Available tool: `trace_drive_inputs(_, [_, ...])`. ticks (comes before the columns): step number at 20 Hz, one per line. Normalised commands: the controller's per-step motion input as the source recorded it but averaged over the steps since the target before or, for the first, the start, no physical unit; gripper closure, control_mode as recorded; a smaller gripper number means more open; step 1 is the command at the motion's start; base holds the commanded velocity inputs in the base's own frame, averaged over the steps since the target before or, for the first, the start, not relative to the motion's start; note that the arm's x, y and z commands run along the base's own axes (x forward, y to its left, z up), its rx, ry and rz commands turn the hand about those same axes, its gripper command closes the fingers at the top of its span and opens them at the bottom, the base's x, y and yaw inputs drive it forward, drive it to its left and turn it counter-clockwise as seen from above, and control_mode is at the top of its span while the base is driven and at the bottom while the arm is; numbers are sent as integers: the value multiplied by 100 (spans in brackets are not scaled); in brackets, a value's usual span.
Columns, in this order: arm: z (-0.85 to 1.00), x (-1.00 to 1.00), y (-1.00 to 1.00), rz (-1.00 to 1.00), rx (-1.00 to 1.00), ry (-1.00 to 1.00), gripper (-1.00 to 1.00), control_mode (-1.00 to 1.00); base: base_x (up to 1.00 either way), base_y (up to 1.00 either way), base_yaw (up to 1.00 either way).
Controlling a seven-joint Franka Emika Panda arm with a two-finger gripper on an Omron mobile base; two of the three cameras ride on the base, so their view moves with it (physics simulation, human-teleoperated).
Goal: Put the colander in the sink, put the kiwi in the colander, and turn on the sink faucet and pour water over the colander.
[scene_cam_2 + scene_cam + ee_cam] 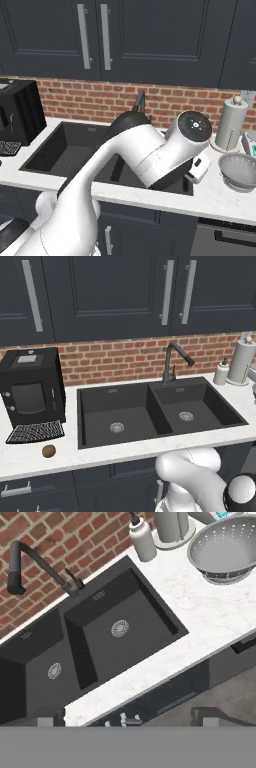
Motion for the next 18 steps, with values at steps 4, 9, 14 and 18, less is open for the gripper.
trace_drive_inputs(4, [-39,54,-60,-7,11,0,-100,-100,0,0,0])
trace_drive_inputs(9, [-42,59,-61,-8,8,0,-100,-100,0,0,0])
trace_drive_inputs(14, [-43,59,-56,-10,6,4,-100,-100,0,0,0])
trace_drive_inputs(18, [-39,53,-60,-9,6,8,-100,-100,0,0,0])
